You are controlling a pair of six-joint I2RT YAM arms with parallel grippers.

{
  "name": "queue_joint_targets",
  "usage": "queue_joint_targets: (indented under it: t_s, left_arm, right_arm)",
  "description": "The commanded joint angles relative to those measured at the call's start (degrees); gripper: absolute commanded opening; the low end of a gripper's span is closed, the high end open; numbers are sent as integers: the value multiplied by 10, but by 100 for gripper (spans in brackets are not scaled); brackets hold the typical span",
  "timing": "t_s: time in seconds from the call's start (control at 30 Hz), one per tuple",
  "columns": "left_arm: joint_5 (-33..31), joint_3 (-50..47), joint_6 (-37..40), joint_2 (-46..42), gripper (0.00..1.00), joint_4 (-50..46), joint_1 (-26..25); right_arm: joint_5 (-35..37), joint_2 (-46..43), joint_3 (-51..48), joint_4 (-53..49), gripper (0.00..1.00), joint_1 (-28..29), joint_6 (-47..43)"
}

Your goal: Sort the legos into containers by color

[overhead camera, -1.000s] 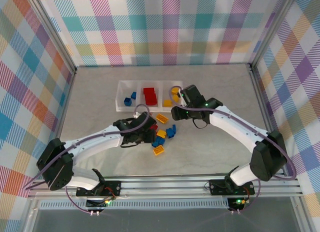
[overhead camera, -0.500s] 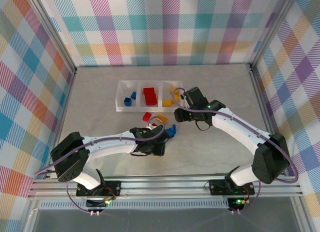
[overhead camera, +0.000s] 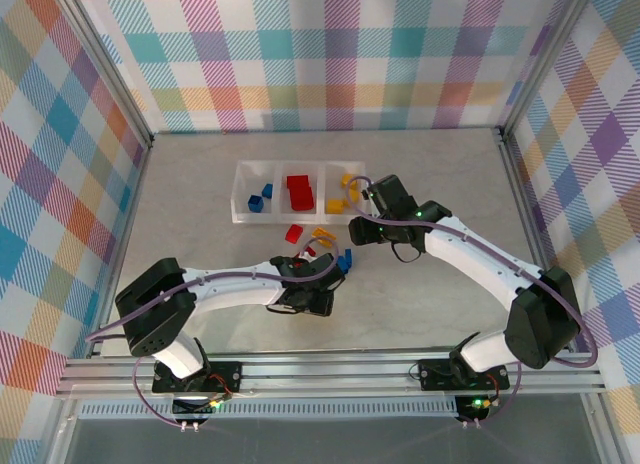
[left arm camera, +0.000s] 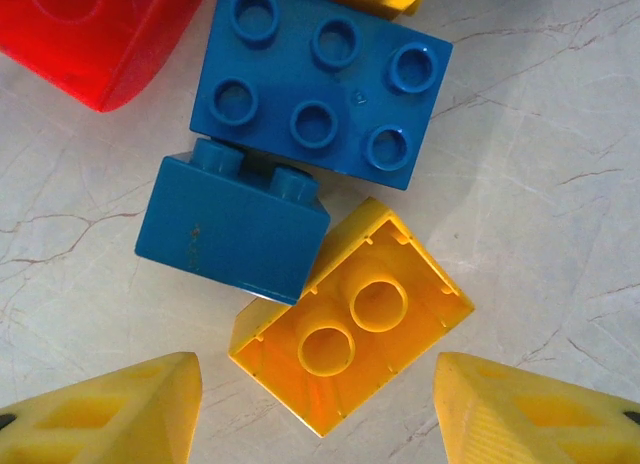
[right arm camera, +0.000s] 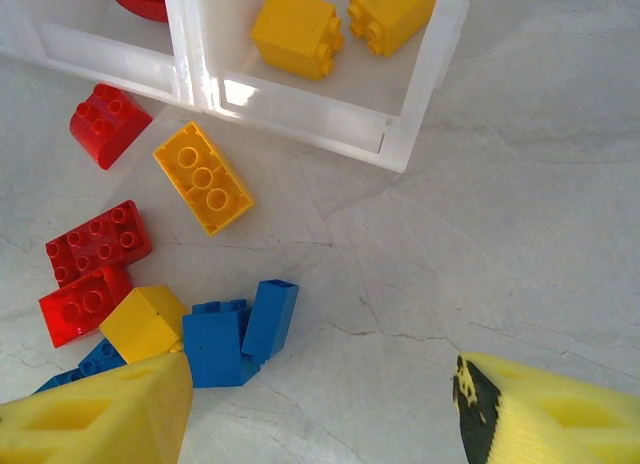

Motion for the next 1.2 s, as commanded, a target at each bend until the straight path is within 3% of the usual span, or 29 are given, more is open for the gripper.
queue_joint_targets:
  t_s: [0.0, 0.6, 1.17]
  left_arm:
    - [16, 15, 20, 9, 63, 13, -5]
    - [27, 41, 33, 51, 60, 24, -10]
    - [-12, 66, 15, 80, 70, 19, -12]
  right_arm:
    - [3, -13, -8, -11, 70, -2, 6]
    - [5, -10, -7, -12, 71, -2, 3]
    - [6, -14, -15, -10, 77, -3, 3]
